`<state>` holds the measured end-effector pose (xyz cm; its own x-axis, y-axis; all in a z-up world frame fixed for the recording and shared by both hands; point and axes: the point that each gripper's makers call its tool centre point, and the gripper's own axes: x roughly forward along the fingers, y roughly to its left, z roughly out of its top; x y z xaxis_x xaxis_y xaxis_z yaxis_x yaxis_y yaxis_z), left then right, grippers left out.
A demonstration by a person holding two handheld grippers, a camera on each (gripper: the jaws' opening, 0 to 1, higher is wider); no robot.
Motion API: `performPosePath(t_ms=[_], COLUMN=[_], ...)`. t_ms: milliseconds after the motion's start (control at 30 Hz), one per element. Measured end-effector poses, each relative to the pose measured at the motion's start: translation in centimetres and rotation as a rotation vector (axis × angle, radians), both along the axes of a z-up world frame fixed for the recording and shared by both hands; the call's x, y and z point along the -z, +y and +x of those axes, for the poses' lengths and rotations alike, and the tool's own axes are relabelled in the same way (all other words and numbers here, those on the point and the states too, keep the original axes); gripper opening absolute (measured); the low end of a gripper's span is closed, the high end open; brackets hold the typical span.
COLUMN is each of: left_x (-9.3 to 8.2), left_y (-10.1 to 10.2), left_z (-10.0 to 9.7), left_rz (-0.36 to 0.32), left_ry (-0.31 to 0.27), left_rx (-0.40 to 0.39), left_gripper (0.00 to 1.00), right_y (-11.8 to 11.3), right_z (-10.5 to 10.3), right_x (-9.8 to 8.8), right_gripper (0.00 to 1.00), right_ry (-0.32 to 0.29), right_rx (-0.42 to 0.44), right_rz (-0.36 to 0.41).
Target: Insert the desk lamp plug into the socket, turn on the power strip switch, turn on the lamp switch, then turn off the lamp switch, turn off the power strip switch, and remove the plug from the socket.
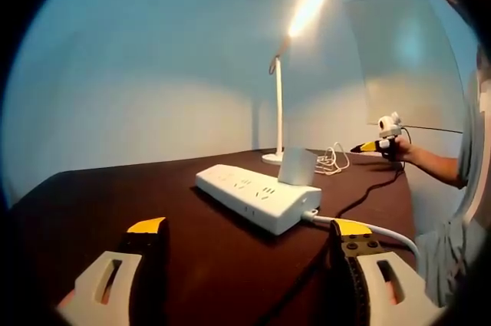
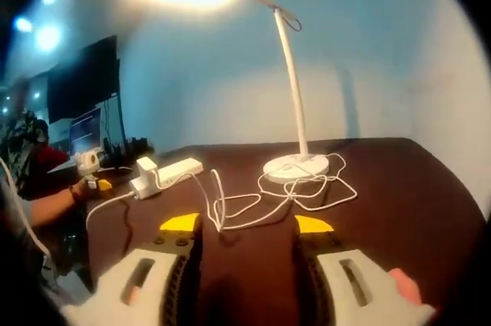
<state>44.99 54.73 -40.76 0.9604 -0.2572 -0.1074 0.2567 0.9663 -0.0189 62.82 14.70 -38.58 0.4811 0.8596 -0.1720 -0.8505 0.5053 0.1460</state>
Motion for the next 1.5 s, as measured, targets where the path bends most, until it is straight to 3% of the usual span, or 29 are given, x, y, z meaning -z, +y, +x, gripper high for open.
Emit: performPosePath(t_ms=[633,967,1500], left_x=[0.2,0.2,0.2], left_y=[-0.1,-0.2,0.1], left_z=[0.1,0.2,0.1], left_rz=[0.001,-0.006,-0.006], left_ry=[0.011,0.016,0.011], left_rx=[0.0,-0.002,0.001], left_gripper=[0.82,0.82,0.82], right_y=[-0.2,0.7,1.4], right_z=[0.2,0.0,0.7], right_x=[-0.7,-1.2,-3.7], right_gripper=[0.45,0.45,0.42], right_ry=[-0.012,-0.02,-0.073], right_rx=[0.011,-0.006,-0.013], right_rz=[0.01,0.026,0.017])
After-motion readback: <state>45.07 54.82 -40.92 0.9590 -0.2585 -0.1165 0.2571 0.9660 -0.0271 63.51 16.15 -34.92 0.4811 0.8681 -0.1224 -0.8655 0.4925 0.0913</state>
